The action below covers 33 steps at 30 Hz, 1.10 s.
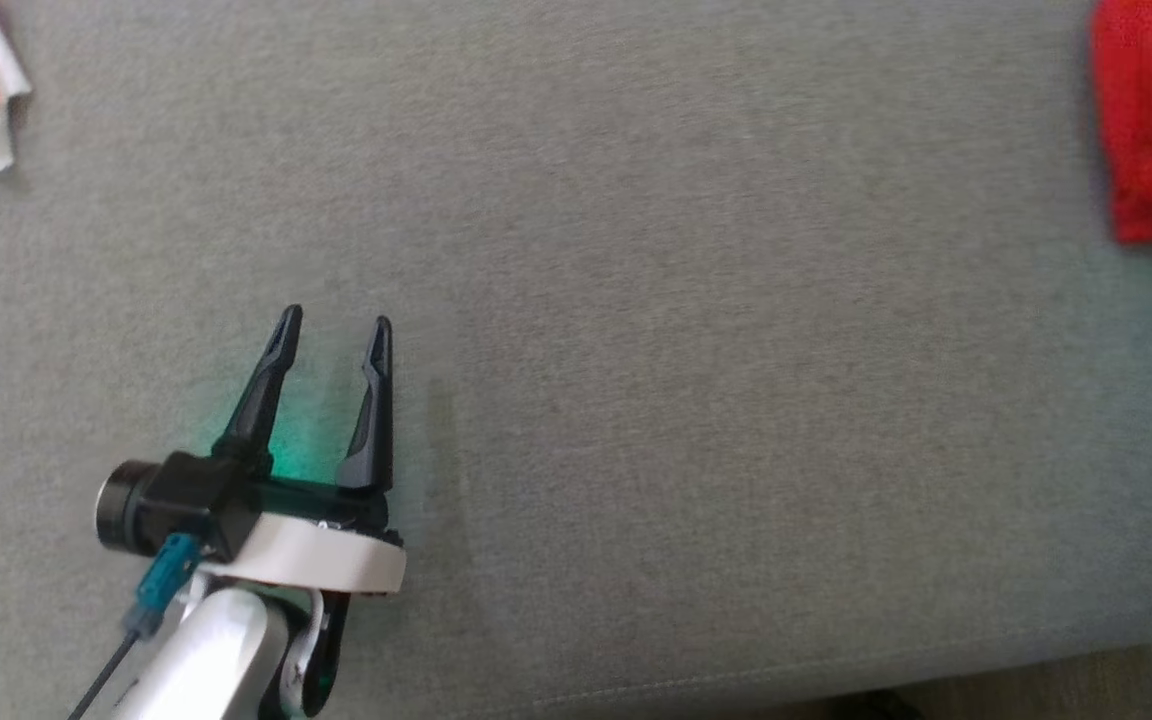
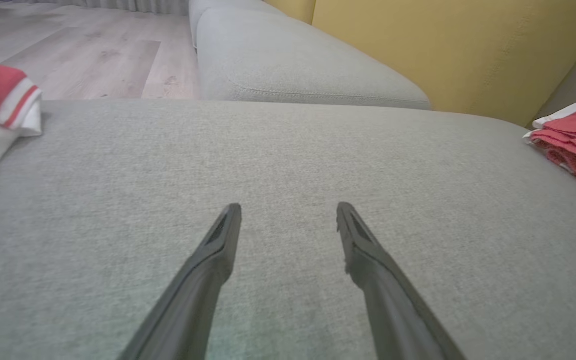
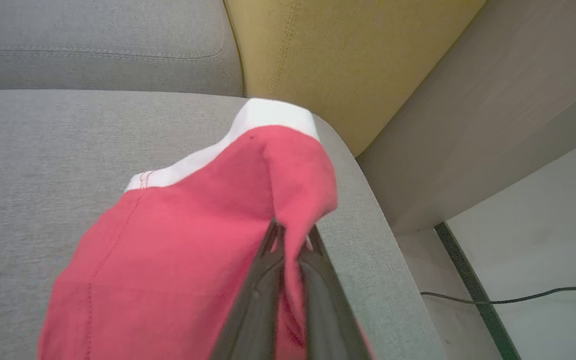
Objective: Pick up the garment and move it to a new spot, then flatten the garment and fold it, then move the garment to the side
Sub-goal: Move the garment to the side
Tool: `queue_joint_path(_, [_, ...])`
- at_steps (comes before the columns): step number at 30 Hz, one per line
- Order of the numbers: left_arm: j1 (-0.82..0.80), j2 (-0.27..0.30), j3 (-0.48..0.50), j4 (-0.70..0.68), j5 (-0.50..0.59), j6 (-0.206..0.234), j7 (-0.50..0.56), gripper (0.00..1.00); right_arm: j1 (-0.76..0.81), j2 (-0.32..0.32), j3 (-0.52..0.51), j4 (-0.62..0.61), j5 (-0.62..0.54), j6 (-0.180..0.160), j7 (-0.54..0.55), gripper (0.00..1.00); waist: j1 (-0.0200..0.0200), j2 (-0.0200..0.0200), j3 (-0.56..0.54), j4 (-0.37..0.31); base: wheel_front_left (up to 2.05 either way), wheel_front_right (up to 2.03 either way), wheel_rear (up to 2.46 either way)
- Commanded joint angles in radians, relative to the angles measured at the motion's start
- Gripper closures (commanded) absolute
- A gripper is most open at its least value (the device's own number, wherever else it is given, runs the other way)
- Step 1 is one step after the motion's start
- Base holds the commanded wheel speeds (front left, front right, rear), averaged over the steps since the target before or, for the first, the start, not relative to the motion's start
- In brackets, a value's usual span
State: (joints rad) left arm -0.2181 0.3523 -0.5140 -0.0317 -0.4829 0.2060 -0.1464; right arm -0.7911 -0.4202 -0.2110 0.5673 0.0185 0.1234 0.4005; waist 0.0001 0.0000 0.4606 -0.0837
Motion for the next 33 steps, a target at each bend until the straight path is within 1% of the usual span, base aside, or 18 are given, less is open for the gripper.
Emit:
queue_joint_path(1, [0.0,0.025,0.038,-0.039,0.008,0.007,-0.004,0.0,-0.022,-0.045,-0.005,-0.021,-0.011,0.007,-0.006,1.0,-0.0001,0.0,0.017,0.017,0.0,0.0,0.0])
queue_joint_path(4, [0.002,0.027,0.036,-0.043,0.009,0.009,-0.004,0.0,-0.027,-0.072,-0.002,-0.012,-0.023,0.007,-0.028,1.0,-0.0001,0.0,0.024,0.021,0.0,0.0,0.0])
queue_joint_path(5, [0.001,0.026,0.034,-0.044,0.01,0.01,-0.004,0.0,-0.032,-0.074,-0.011,-0.01,-0.025,0.007,-0.057,0.0,-0.0001,0.0,0.026,0.02,0.0,0.0,0.0])
queue_joint_path(11, [0.0,0.022,0.026,-0.037,0.009,0.011,-0.004,0.0,-0.033,-0.046,-0.01,-0.001,-0.032,0.007,-0.12,0.0,-0.0001,0.0,0.013,0.012,0.0,0.0,0.0])
queue_joint_path(18, [0.003,0.018,0.024,-0.017,-0.004,0.008,-0.008,0.0,-0.018,0.018,0.046,-0.016,-0.006,0.007,-0.159,0.0,-0.0001,0.0,-0.043,0.008,0.0,0.0,0.0])
queue_joint_path(26, [0.027,0.007,0.056,0.041,-0.05,0.011,-0.037,0.0,0.061,0.078,0.165,-0.09,0.049,0.007,-0.21,0.0,-0.0001,0.0,-0.177,0.038,0.0,0.0,0.0])
queue_joint_path(33, [0.086,-0.003,0.093,0.109,-0.103,0.019,-0.06,0.0,0.242,0.159,0.242,-0.208,0.072,0.007,-0.239,0.0,-0.0001,0.0,-0.319,0.078,0.0,0.0,0.0])
